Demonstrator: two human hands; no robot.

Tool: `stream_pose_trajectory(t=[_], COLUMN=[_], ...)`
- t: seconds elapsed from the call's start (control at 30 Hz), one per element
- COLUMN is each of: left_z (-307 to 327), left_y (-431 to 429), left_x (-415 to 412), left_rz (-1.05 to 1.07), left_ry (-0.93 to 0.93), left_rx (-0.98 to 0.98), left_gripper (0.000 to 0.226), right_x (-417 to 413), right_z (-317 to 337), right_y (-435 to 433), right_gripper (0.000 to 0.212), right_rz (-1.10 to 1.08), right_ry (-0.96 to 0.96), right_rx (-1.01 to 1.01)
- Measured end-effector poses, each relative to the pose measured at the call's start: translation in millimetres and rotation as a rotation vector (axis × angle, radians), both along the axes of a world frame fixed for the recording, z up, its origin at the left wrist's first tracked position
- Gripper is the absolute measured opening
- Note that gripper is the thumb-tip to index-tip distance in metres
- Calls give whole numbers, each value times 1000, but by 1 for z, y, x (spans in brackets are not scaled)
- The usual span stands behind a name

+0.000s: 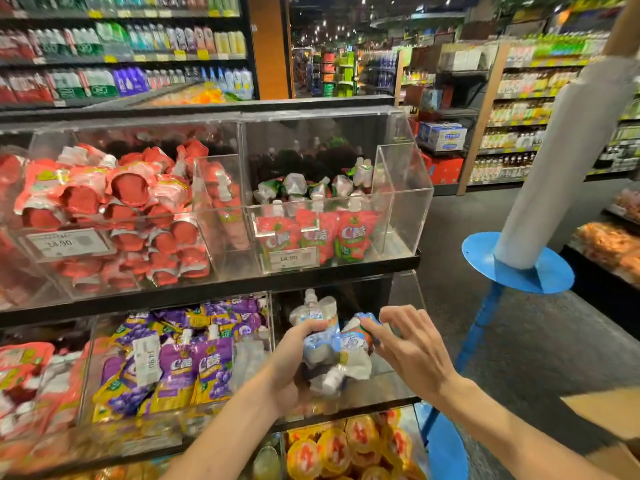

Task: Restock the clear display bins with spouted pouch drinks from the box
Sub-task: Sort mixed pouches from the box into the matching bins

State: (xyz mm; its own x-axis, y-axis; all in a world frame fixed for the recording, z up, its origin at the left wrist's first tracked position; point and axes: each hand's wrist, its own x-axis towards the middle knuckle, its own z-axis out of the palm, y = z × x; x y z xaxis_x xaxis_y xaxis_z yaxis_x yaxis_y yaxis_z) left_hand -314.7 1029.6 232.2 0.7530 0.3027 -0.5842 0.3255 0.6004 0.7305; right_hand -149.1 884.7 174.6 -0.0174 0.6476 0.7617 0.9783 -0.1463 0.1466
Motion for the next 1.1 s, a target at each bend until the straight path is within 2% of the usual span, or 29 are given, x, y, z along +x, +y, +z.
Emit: stream_pose_trajectory(t=[0.1,0.2,0.3,0.43,0.5,0.6,0.67,0.73,0.8,0.9,1.1], left_z=[-12,-20,-29,-35,-38,-41,-41,-42,-42,-47,-60], left_y=[8,12,13,9,8,8,9,10,11,14,18], left_x=[4,4,5,11,13,19,29,41,54,71,89], left_rz=[116,178,203,224,222,231,243,238,224,194,200], left_ry=[95,124,133,116,117,132,148,159,165,164,162], left_rx=[42,51,49,38,42,46,52,63,69,52,71], left_gripper=[30,22,22,23,25,22,17,19,26,28,22], right_x=[14,27,37,55,61,73,80,84,90,93,94], right_z=[-9,-2,1,-25,-39,-60,-69,-77,-86,-98,-102], right_y=[-2,6,28,55,64,76,82,82,85,86,88], right_gripper=[28,28,30,29,30,24,3,20,26,25,24], right_rz=[-96,-296,-489,-618,-684,-708,-741,-796,-807,-828,-786], right_ry=[166,508,731,1229,1373,1448,1494,1520,1566,1619,1586], right_rx=[-157,-528,-811,-848,-837,-854,-889,-938,-960,-977,-913])
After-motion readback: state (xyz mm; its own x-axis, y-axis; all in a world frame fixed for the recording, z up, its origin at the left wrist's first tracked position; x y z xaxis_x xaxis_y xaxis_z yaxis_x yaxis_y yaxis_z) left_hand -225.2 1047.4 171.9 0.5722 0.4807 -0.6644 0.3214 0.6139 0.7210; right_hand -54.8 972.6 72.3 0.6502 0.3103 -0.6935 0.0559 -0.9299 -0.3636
